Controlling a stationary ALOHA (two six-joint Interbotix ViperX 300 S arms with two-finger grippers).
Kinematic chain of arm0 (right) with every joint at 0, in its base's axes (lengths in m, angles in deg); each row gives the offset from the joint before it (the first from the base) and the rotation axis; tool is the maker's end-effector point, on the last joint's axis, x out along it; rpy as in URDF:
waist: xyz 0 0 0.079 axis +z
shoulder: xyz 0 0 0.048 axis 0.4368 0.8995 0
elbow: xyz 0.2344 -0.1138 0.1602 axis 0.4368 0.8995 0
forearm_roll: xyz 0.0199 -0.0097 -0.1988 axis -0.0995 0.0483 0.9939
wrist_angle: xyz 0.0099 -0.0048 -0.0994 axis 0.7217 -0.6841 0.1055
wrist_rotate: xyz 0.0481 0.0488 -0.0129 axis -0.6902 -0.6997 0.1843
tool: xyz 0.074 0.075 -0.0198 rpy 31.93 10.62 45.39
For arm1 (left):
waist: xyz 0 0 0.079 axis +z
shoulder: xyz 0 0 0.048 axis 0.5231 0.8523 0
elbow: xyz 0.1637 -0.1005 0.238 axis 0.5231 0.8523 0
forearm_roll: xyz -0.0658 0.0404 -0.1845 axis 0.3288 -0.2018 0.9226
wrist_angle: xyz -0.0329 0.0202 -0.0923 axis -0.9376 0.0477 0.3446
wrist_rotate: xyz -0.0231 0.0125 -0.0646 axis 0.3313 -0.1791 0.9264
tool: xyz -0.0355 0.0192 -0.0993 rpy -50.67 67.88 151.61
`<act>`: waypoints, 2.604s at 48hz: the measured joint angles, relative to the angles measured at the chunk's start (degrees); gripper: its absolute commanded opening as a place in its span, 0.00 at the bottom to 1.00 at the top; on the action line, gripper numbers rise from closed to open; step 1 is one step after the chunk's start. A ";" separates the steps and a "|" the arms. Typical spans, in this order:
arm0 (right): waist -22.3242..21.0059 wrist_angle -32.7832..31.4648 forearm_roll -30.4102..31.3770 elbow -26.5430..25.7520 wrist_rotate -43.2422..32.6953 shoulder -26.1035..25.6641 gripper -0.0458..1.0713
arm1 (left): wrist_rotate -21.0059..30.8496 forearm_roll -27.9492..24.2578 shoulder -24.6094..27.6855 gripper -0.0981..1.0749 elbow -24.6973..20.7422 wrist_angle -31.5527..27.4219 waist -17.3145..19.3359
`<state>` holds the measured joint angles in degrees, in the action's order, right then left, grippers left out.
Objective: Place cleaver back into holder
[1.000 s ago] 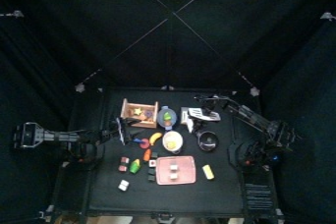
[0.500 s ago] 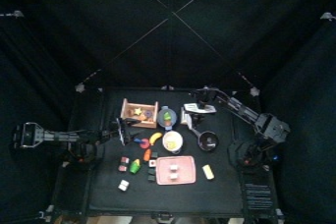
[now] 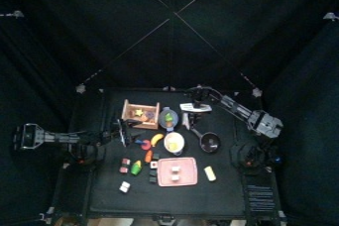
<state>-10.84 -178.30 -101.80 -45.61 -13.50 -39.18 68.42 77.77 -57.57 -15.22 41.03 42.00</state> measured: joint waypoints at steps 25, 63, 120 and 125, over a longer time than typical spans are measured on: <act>-0.26 -0.44 1.32 -0.09 0.09 0.79 0.41 | 0.00 0.00 0.00 0.92 -0.09 -0.09 -0.09; -0.18 -0.44 1.23 -0.35 0.00 2.72 0.41 | 0.00 0.00 0.00 0.92 0.18 -0.09 0.00; -3.08 -2.64 -2.81 -6.24 -3.96 8.35 0.42 | 0.18 -0.09 -2.72 0.92 1.32 -1.93 0.00; -3.08 -2.99 -2.81 -7.21 -5.10 8.96 0.42 | 0.26 0.18 -3.34 0.92 1.67 -1.93 0.00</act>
<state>-13.91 -181.29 -104.62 -52.82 -18.60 -30.22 68.69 77.95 -60.91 -13.55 39.10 42.00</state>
